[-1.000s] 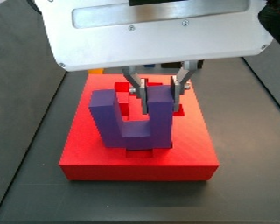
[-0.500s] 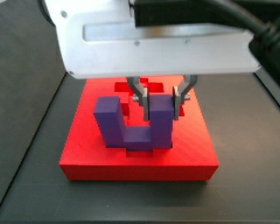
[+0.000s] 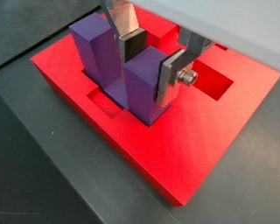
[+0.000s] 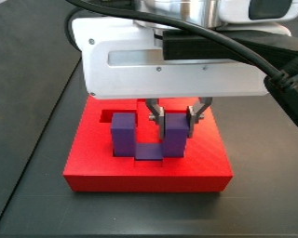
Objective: Pick up the purple object. Move up. Place the purple object on the fixture. Regrasp the purple object. Move to above the board. Insert the purple object.
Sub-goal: Insert the purple object.
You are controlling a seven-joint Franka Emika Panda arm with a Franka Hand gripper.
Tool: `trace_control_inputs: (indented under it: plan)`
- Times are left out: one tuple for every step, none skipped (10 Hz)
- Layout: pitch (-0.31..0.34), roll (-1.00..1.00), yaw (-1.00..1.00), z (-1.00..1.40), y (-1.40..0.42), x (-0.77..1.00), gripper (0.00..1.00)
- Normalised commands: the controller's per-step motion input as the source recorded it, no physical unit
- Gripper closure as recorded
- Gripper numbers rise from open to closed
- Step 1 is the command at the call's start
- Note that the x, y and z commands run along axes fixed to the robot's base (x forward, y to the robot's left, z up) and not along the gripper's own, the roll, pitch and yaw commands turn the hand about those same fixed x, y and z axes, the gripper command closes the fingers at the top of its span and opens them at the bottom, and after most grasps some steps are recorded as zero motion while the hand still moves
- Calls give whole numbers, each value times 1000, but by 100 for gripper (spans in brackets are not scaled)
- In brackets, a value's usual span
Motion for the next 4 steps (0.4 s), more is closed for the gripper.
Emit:
trace_control_inputs:
  plan:
    - [51, 84, 91, -546, 0, 126, 100]
    - [21, 0, 0, -60, 0, 0, 100]
    - [0, 10, 0, 0, -17, 0, 100]
    - [0, 0, 0, 0, 0, 0, 100]
